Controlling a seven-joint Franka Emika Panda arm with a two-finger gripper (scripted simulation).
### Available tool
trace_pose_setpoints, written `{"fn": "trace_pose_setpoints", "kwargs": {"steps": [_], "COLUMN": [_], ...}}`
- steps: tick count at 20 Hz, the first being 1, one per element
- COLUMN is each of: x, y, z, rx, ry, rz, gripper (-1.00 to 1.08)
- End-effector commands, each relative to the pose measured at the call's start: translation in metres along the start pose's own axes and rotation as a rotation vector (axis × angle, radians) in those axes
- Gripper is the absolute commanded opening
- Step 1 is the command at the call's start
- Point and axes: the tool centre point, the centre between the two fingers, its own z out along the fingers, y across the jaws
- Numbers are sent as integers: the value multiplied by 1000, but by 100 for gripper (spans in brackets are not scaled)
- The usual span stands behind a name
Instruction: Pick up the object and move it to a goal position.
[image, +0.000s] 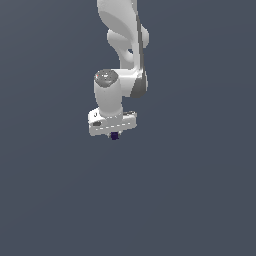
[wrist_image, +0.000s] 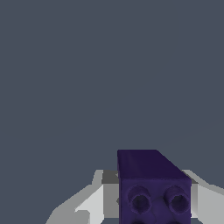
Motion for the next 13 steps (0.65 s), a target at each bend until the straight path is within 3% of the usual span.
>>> {"fn": "trace_pose_setpoints", "kwargs": {"steps": [1,7,13], "x": [-9,-22,-23], "y": [17,42,48], "z": [-12,-29,-32], "rx": [1,1,0], "ry": [0,0,0], "rz": [-2,-2,-2], "gripper": [-100,-100,-100]}}
